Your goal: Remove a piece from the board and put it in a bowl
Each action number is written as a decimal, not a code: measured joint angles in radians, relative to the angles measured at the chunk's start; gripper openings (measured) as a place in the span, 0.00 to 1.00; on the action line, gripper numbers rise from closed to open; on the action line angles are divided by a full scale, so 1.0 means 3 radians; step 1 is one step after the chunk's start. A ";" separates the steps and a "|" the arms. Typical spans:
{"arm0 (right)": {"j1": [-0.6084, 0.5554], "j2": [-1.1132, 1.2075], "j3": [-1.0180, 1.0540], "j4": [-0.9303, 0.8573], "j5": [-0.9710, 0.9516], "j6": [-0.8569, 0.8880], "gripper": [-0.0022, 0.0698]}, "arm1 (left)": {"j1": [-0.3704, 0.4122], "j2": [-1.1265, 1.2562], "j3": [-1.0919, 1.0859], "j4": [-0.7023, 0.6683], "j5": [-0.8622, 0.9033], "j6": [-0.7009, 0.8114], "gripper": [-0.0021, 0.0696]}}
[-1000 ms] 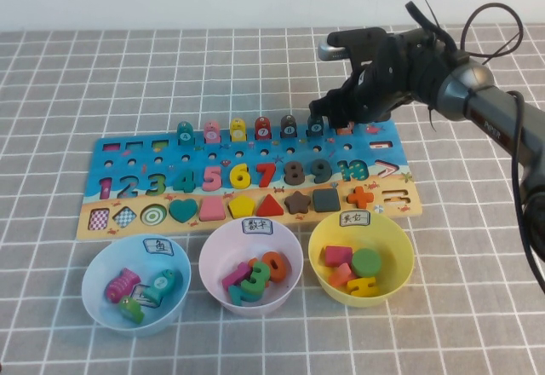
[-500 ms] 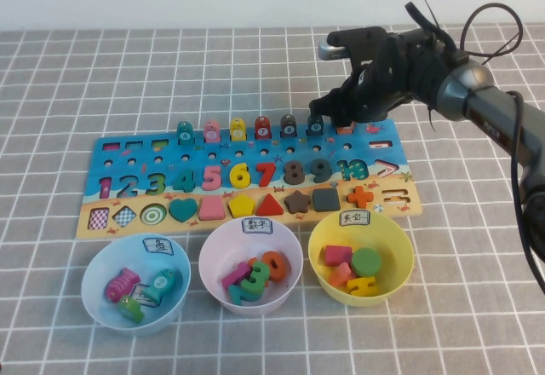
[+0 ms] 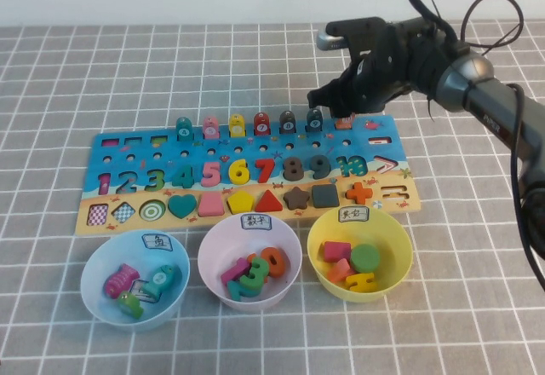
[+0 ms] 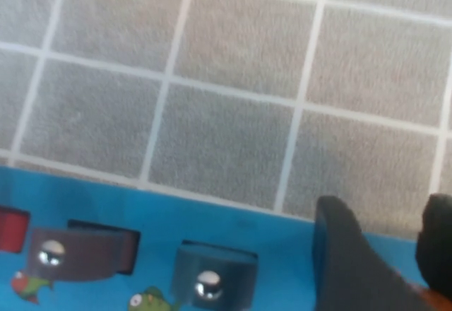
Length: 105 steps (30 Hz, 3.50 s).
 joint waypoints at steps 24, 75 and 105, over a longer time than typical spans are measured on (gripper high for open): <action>0.0000 -0.0091 -0.0171 0.0000 0.0573 0.0000 0.30 | 0.0000 0.0000 0.0000 0.0000 0.0000 0.0000 0.03; 0.1723 -0.2415 0.2756 0.0193 -0.0597 0.0000 0.30 | 0.0000 0.0000 0.0000 0.0000 0.0000 0.0000 0.03; 0.2006 -0.1018 0.1317 0.0321 -0.0216 0.0000 0.30 | 0.0000 0.0000 0.0000 0.0000 0.0000 0.0000 0.03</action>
